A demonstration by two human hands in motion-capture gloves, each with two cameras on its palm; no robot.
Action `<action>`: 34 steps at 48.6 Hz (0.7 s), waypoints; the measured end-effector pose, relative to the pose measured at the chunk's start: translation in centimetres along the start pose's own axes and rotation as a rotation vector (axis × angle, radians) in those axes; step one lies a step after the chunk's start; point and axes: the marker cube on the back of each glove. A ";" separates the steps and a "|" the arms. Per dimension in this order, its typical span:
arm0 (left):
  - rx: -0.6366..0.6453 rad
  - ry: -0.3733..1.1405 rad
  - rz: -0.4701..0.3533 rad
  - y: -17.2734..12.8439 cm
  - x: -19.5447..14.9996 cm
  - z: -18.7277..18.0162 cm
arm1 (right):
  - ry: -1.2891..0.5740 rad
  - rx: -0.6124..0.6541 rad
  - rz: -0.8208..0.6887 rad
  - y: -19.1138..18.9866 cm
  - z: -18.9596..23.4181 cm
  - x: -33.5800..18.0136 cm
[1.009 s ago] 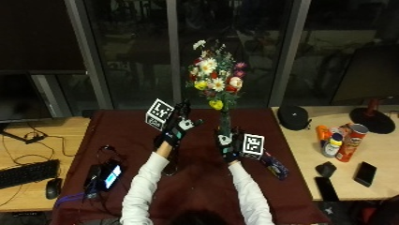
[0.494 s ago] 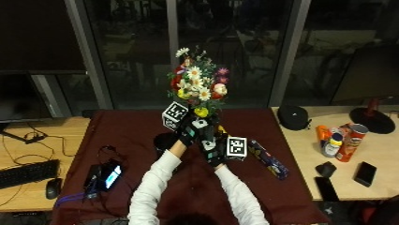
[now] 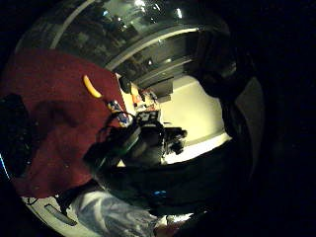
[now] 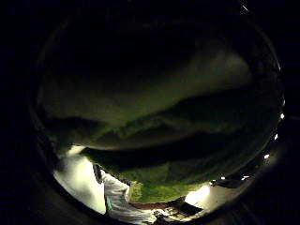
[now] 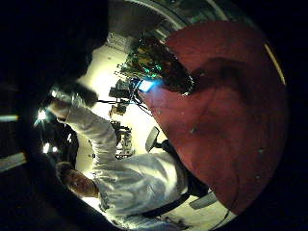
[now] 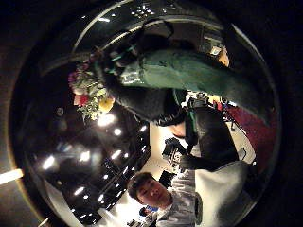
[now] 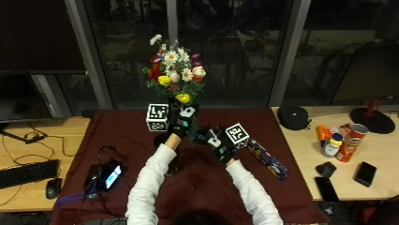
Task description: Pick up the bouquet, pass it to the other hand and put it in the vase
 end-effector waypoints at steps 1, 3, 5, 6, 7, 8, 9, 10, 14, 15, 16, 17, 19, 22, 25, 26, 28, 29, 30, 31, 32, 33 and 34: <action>0.012 -0.010 0.010 -0.2 0.2 -0.3 | -0.010 0.010 0.013 0.2 -0.2 -0.2; 0.036 -0.033 0.033 -0.3 1.1 -0.8 | -0.008 0.039 0.014 0.3 -0.8 -0.6; 0.063 -0.057 0.057 -0.5 2.1 -1.4 | 0.000 0.066 0.009 0.5 -1.5 -0.9; 0.080 -0.072 0.069 -0.6 2.6 -1.7 | 0.004 0.075 0.009 0.6 -1.8 -1.1; 0.098 -0.090 0.083 -0.6 3.3 -2.0 | 0.007 0.082 0.011 0.6 -2.0 -1.2; 0.115 -0.110 0.098 -0.6 4.0 -2.3 | 0.009 0.087 0.014 0.7 -2.3 -1.3; 0.130 -0.130 0.112 -0.7 4.7 -2.6 | 0.010 0.090 0.017 0.8 -2.5 -1.3; 0.141 -0.145 0.124 -0.7 5.3 -2.9 | 0.011 0.092 0.022 0.8 -2.7 -1.3; 0.162 -0.172 0.161 -0.3 7.7 -4.0 | 0.001 0.094 0.025 0.9 -3.6 -1.2; 0.169 -0.173 0.167 0.1 8.7 -4.1 | 0.000 0.097 0.030 0.9 -3.7 -1.3; 0.178 -0.174 0.172 0.4 9.6 -4.3 | 0.004 0.100 0.036 1.0 -3.8 -1.4; 0.189 -0.178 0.176 0.7 10.3 -4.5 | 0.010 0.104 0.040 1.1 -3.9 -1.5; 0.215 -0.199 0.183 0.6 10.6 -5.2 | 0.023 0.109 0.040 1.2 -4.1 -1.4; 0.239 -0.227 0.186 -0.2 9.4 -6.4 | 0.033 0.118 0.032 1.2 -4.5 -1.3; 0.241 -0.228 0.171 -1.2 7.6 -7.5 | 0.034 0.125 0.030 1.2 -4.8 -1.2; 0.242 -0.227 0.167 -1.4 7.2 -7.8 | 0.034 0.127 0.034 1.3 -4.8 -1.4; 0.242 -0.226 0.165 -1.3 7.4 -8.1 | 0.033 0.129 0.044 1.5 -4.7 -1.9; 0.239 -0.226 0.166 -0.9 7.8 -8.1 | 0.032 0.130 0.045 1.5 -4.8 -1.9; 0.234 -0.226 0.167 -0.5 8.5 -8.0 | 0.032 0.131 0.044 1.4 -5.0 -1.8; 0.230 -0.227 0.166 0.1 9.3 -7.9 | 0.032 0.133 0.041 1.2 -5.2 -1.5; 0.228 -0.229 0.164 0.6 9.9 -7.8 | 0.031 0.136 0.040 1.1 -5.3 -1.3; 0.230 -0.231 0.158 0.8 10.1 -7.9 | 0.029 0.142 0.044 1.1 -5.4 -1.3; 0.229 -0.234 0.146 0.7 9.5 -8.3 | 0.024 0.148 0.050 1.2 -5.3 -1.5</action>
